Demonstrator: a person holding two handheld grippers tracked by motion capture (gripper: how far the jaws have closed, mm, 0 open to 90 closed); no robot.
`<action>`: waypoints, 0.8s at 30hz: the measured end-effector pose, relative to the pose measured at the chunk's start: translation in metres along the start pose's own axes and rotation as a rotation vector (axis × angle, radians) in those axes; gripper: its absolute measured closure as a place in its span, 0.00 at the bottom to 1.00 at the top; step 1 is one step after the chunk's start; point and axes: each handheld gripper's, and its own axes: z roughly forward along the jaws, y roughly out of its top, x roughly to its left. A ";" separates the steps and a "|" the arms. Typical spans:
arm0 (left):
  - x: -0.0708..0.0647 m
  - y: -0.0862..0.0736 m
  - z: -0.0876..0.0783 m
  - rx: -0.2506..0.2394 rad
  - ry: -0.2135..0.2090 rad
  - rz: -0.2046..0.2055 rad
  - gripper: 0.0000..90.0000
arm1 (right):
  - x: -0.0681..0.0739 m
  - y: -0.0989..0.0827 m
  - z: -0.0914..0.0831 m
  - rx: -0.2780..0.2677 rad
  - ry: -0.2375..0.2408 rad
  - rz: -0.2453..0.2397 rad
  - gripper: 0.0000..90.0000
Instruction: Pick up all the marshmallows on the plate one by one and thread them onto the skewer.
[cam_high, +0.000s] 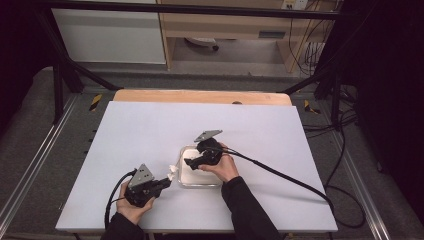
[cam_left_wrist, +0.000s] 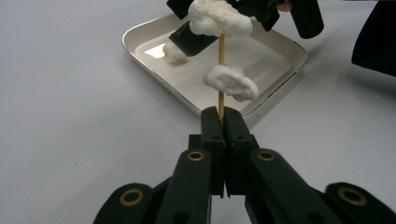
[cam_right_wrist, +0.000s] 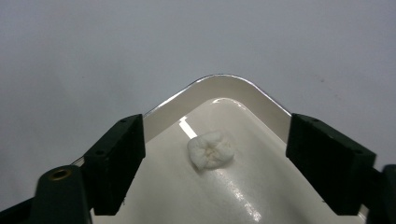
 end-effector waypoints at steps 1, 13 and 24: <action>0.000 0.000 0.000 0.000 0.000 0.000 0.99 | -0.001 0.000 0.002 0.005 -0.007 -0.003 0.29; 0.000 0.000 0.001 0.004 -0.002 0.001 0.99 | -0.004 -0.004 0.009 0.025 0.009 -0.008 0.56; 0.000 0.000 0.001 0.009 -0.002 0.007 0.99 | -0.004 -0.005 0.012 0.060 -0.007 -0.087 0.69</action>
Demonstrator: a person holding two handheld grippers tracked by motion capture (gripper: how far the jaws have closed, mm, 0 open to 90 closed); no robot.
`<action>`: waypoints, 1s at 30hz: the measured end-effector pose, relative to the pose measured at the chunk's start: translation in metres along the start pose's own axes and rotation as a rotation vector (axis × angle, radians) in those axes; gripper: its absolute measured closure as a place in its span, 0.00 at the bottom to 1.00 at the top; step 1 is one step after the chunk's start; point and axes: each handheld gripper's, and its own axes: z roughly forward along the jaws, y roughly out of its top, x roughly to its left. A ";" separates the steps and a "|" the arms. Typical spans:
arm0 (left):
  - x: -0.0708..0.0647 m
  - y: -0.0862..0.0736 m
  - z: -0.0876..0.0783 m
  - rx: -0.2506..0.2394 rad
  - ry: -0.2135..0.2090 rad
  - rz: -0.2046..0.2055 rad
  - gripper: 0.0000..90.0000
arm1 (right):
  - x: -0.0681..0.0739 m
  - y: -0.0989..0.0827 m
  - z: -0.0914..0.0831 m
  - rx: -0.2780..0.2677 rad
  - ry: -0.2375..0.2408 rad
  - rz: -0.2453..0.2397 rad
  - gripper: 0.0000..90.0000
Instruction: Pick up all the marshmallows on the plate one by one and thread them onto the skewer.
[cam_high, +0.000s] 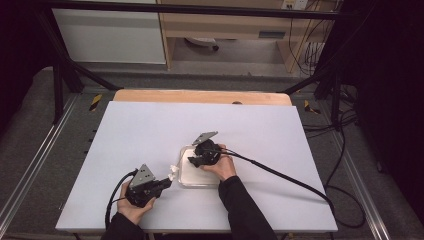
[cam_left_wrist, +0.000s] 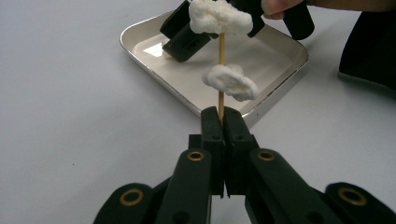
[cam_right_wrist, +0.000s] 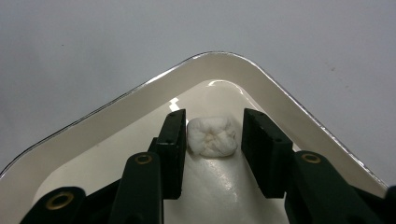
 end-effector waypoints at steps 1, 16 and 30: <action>0.000 0.000 0.000 -0.001 0.001 0.000 0.99 | 0.000 0.000 0.000 -0.001 -0.007 0.002 0.71; 0.000 0.000 0.000 0.002 -0.001 0.001 0.99 | 0.001 0.001 -0.005 -0.029 0.014 0.033 0.80; -0.002 0.000 0.002 0.007 -0.005 0.010 0.99 | -0.001 0.005 -0.040 -0.084 0.070 0.056 0.83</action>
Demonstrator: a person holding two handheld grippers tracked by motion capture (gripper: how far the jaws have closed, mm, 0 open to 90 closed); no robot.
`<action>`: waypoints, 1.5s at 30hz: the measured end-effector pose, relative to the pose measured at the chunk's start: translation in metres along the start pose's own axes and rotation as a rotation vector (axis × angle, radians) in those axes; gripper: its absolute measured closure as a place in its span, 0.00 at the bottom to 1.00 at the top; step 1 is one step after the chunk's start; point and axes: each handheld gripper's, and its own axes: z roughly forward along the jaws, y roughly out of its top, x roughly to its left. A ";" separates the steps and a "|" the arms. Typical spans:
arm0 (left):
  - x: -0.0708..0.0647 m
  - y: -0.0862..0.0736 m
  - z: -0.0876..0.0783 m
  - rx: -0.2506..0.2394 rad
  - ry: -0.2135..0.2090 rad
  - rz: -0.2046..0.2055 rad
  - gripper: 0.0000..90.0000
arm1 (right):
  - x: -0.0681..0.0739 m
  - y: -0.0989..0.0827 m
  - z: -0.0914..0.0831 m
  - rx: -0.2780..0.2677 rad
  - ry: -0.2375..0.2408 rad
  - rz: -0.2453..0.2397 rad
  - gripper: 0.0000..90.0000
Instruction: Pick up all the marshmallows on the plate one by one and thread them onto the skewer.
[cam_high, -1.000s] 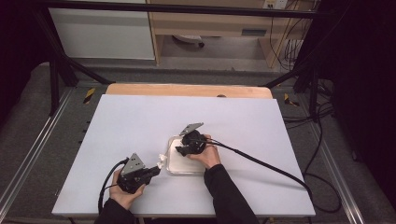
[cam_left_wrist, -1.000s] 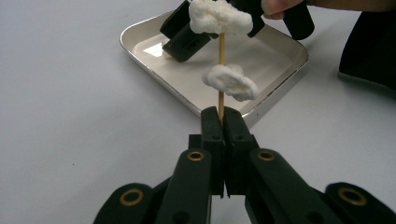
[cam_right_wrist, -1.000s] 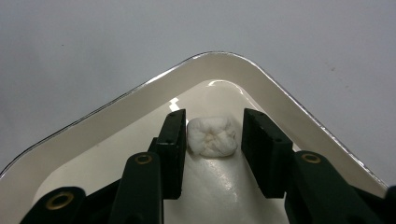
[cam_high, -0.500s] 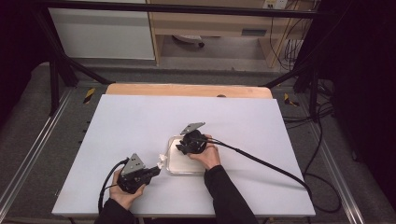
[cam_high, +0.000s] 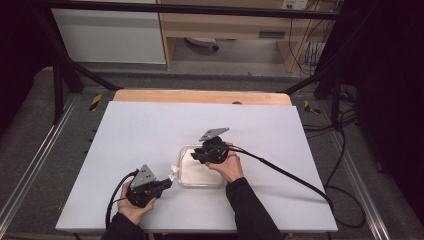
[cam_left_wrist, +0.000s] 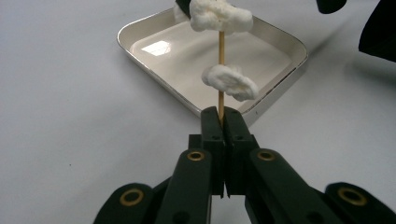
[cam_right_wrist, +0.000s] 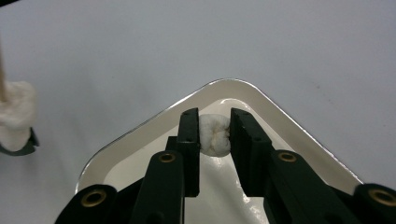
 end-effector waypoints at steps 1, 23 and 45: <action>0.000 0.000 0.000 0.000 -0.001 -0.002 0.99 | 0.000 0.000 -0.005 -0.009 0.009 0.004 0.83; -0.009 0.002 0.006 -0.008 -0.036 0.057 0.99 | 0.004 -0.008 -0.091 -0.243 0.135 0.081 0.84; -0.012 0.003 0.007 -0.009 -0.041 0.085 0.99 | 0.005 0.012 -0.096 -0.298 0.213 0.137 0.83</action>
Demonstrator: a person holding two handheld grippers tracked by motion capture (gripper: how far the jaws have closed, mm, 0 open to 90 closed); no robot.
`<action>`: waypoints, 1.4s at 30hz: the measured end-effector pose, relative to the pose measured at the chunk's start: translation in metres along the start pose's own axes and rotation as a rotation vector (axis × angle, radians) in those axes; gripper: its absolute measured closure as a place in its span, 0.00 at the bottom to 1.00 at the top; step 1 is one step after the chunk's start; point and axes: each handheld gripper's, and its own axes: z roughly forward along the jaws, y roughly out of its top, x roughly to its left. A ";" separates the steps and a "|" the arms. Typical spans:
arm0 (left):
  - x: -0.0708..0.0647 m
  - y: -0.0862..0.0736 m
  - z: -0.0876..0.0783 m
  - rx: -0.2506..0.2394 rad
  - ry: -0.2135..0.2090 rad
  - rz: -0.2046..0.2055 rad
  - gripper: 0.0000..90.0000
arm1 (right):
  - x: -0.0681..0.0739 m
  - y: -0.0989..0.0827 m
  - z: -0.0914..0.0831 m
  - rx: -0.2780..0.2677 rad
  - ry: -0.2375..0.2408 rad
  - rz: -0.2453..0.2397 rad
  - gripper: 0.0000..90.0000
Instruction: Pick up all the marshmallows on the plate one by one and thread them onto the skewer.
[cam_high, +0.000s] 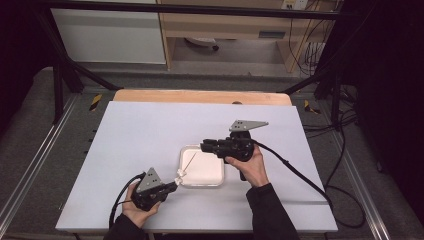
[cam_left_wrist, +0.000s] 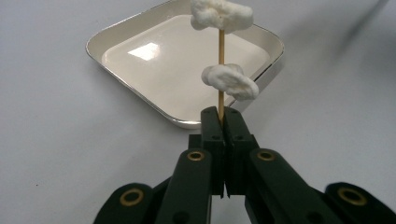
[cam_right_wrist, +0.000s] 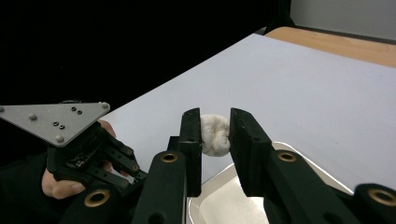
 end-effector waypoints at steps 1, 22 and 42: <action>0.000 0.000 0.000 0.000 0.000 0.000 0.99 | -0.001 -0.001 0.002 0.005 0.003 0.003 0.83; -0.002 -0.001 0.001 0.025 0.018 0.024 0.99 | -0.004 -0.010 0.016 0.061 0.066 0.037 0.84; -0.005 -0.002 0.003 0.074 0.021 0.038 0.99 | -0.001 -0.021 0.026 0.082 0.099 0.055 0.89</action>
